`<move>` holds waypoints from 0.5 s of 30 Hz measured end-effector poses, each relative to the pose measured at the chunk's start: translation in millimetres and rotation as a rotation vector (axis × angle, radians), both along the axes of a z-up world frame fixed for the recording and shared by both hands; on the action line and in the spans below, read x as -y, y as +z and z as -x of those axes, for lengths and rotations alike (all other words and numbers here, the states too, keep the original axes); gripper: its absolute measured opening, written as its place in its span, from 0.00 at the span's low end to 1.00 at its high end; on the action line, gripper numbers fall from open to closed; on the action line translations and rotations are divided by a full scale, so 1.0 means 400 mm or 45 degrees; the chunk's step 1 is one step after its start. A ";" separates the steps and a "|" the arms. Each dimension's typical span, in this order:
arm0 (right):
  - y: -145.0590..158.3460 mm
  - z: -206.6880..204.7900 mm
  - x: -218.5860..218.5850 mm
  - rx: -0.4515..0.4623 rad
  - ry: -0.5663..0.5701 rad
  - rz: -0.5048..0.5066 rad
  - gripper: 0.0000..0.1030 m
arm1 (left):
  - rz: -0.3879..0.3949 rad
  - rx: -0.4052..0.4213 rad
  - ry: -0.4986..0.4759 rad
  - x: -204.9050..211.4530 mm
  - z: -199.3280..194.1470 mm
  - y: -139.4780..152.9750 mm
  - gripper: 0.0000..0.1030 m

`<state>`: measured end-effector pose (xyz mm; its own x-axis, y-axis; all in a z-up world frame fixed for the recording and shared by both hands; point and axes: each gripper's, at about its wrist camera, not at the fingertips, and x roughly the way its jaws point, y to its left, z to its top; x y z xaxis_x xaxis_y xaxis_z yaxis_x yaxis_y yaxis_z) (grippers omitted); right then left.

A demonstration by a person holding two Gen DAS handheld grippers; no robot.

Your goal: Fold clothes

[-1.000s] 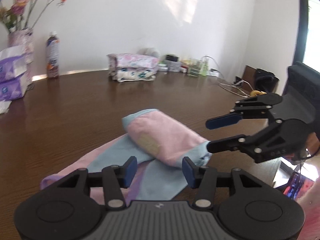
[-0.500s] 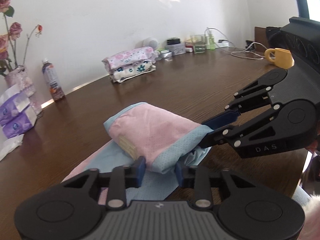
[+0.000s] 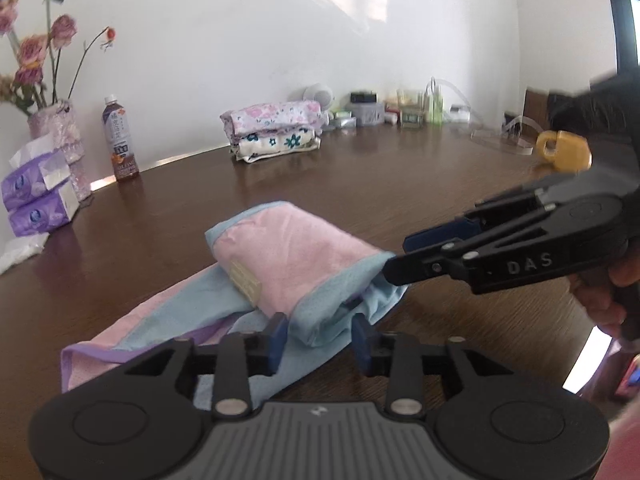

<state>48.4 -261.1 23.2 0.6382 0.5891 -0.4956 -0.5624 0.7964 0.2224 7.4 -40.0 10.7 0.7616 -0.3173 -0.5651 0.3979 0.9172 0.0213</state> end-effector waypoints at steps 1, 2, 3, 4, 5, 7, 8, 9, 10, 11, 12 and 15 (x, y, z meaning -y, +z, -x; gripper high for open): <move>0.009 -0.004 0.015 -0.009 0.003 -0.056 0.38 | 0.044 -0.012 0.016 -0.008 -0.007 0.008 0.40; 0.014 -0.014 0.023 -0.020 0.004 -0.101 0.38 | 0.087 -0.024 0.031 -0.017 -0.015 0.016 0.42; 0.016 -0.028 0.027 -0.032 -0.003 -0.135 0.38 | 0.131 -0.036 0.047 -0.025 -0.022 0.023 0.48; 0.018 -0.043 0.030 -0.045 -0.011 -0.168 0.38 | 0.174 -0.047 0.063 -0.033 -0.029 0.031 0.54; 0.017 -0.058 0.027 -0.054 -0.024 -0.177 0.38 | 0.198 -0.070 0.078 -0.035 -0.039 0.028 0.55; 0.005 -0.088 0.008 -0.070 -0.063 -0.140 0.38 | 0.239 -0.119 0.109 -0.036 -0.061 0.018 0.56; -0.005 -0.101 0.000 -0.093 -0.070 -0.134 0.38 | 0.259 -0.143 0.124 -0.037 -0.071 0.013 0.56; -0.015 -0.112 -0.008 -0.122 -0.070 -0.136 0.38 | 0.280 -0.168 0.139 -0.038 -0.082 0.008 0.56; -0.026 -0.120 -0.013 -0.151 -0.069 -0.144 0.38 | 0.301 -0.192 0.155 -0.039 -0.092 0.003 0.55; -0.036 -0.125 -0.015 -0.179 -0.064 -0.159 0.38 | 0.312 -0.205 0.164 -0.040 -0.095 -0.002 0.54; -0.046 -0.131 -0.018 -0.208 -0.059 -0.173 0.38 | 0.325 -0.212 0.185 -0.044 -0.096 -0.009 0.51; -0.063 -0.138 -0.013 -0.258 -0.056 -0.215 0.31 | 0.378 -0.252 0.195 -0.056 -0.099 -0.024 0.38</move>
